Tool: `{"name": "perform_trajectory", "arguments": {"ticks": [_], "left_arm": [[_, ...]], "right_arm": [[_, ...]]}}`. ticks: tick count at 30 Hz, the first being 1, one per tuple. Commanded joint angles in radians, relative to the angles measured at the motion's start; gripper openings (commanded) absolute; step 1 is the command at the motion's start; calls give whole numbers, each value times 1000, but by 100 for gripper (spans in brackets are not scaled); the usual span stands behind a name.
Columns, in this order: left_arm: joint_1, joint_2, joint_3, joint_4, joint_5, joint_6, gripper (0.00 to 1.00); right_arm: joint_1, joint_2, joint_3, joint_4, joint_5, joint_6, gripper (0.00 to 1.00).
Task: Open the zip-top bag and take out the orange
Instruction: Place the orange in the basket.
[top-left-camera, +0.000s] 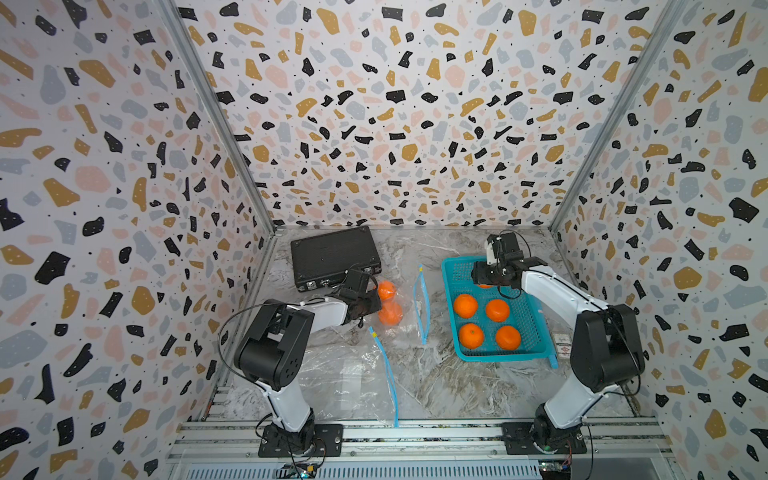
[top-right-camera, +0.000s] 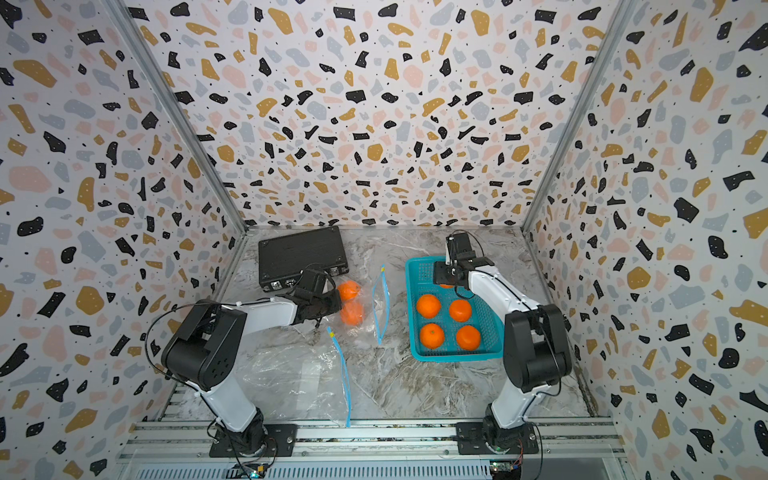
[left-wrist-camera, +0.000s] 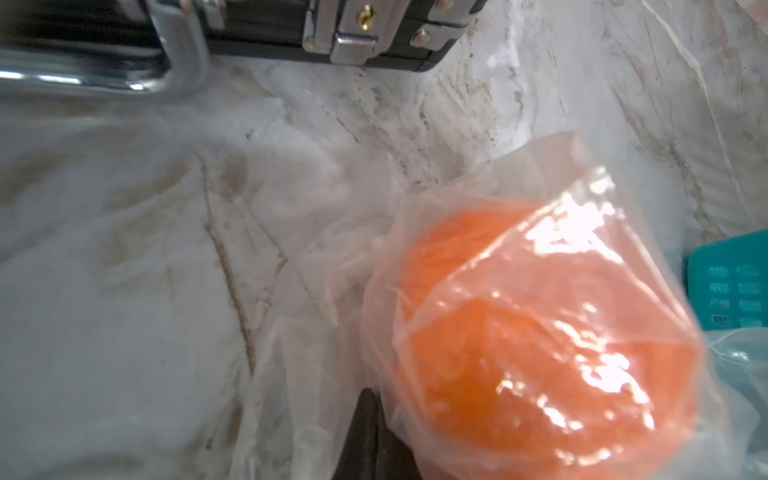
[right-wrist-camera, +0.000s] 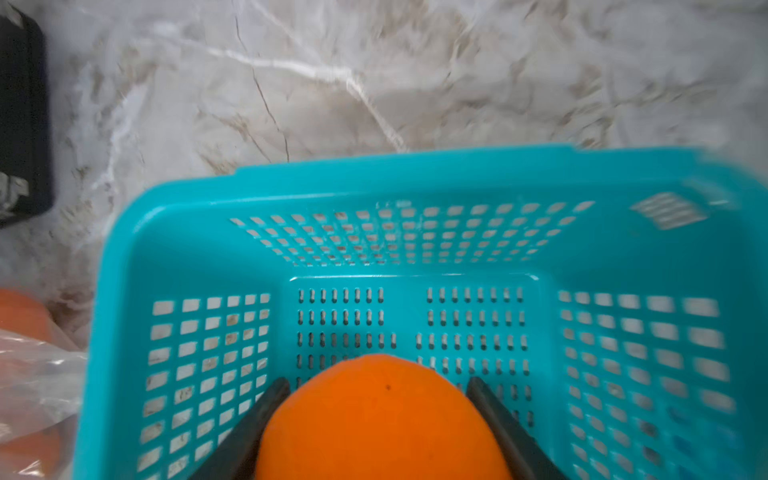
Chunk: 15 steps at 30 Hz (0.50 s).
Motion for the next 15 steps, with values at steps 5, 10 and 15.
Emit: {"name": "perform_trajectory", "arguments": {"ticks": [5,10,15], "left_arm": [[-13,-31,-21,22,24,-11,2],[-14,-54,-19,8,21,-2,5],[-10,-92,-18,-18,8,11,10]], "right_arm": [[8,167,94,30,-133,7,61],[8,239,163,-32,-161,-5,77],[15,172,165,-37,-141,-20,100]]}}
